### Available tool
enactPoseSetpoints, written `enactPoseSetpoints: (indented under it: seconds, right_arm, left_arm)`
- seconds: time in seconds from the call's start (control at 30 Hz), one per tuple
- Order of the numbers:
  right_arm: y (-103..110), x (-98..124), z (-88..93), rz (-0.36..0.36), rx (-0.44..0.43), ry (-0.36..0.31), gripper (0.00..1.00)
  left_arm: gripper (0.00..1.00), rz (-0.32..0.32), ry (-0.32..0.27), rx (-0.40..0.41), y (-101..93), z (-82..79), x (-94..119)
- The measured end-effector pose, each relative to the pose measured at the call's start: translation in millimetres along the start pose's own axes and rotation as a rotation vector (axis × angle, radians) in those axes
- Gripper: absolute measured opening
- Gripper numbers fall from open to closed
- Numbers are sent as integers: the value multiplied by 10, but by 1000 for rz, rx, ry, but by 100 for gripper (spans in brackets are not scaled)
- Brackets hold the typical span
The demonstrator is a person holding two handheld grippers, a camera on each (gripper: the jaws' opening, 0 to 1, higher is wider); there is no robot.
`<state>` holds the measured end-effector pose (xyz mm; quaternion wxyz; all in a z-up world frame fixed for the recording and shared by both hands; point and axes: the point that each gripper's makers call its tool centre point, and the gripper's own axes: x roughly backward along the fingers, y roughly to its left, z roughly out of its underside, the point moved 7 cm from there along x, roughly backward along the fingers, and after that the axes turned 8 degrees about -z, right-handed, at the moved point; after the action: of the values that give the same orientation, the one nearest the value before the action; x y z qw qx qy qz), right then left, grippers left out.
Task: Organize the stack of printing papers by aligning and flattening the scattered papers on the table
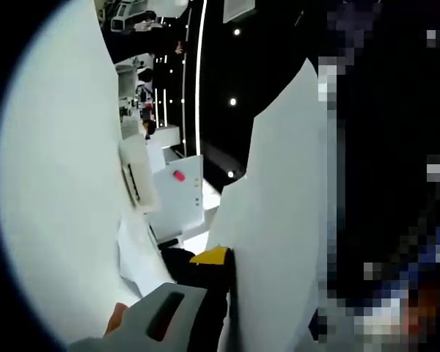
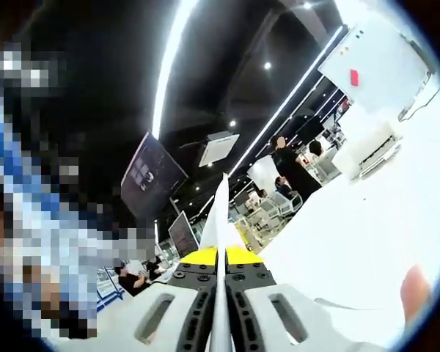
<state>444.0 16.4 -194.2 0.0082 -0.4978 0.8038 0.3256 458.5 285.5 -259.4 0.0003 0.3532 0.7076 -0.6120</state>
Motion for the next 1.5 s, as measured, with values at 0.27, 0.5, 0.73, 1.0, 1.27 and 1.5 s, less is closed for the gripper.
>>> enactPoseSetpoints:
  seconds: [0.27,0.5,0.73,1.0,1.27,1.5]
  right_arm:
    - [-22,-19,78,-6,-26,2,0]
    - [-6,-31,132,-11,-34,11,0]
    - [53,-14,186,-19,-38,6,0]
    - [110,2,218,-26,-15,34,0]
    - [141,16,192,-32,16,73,0]
    - [111,28,230,-35,5,85,0]
  left_arm:
    - [11,0,-1,3,-3,6,0]
    - [11,2,1,1,-3,-5,3]
    - [11,7,3,3,-7,-13,-3]
    - [11,9,13,-10,-32,12,3]
    - [18,-9,78,-111,-105,39,-23]
    - [19,-49,123,-192,-81,46,-39]
